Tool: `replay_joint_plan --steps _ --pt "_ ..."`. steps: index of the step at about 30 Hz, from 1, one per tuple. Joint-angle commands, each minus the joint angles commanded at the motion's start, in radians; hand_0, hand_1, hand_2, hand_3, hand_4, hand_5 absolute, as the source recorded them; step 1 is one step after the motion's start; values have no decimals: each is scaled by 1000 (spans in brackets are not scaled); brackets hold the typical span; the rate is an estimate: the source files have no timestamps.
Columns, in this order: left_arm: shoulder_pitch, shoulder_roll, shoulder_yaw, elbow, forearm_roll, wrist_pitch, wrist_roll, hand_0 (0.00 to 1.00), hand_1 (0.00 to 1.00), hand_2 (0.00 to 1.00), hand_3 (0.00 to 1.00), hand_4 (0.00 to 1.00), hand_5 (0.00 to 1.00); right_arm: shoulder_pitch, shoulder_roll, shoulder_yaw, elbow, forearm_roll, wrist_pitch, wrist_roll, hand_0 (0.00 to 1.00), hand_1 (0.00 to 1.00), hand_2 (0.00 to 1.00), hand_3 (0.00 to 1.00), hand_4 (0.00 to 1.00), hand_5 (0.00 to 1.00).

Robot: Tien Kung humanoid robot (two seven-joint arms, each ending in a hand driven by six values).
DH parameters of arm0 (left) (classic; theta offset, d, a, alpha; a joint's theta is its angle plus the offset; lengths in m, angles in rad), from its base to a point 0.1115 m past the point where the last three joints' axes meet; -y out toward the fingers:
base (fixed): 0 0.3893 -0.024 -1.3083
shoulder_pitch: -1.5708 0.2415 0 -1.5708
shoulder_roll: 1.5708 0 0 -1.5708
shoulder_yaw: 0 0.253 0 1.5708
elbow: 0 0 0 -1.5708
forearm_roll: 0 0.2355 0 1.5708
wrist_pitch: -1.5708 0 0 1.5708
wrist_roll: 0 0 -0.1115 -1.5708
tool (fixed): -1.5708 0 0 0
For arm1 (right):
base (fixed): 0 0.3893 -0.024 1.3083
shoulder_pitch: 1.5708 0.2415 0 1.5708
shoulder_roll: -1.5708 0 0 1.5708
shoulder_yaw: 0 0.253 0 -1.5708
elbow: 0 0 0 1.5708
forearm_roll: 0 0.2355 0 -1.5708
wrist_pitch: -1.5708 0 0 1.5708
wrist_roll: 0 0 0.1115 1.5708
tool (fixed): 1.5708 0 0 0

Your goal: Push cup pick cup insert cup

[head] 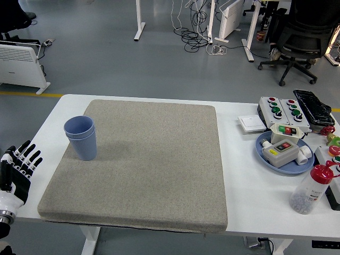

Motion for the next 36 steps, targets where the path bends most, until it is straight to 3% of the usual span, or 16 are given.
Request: replay_joint_plan --steps 36 --pt "-14 -6 -14 31 1 7 2 897 890 924 877 556 998 6 -2 -11 1 16 -1 8 688 613 642 570 92 482"
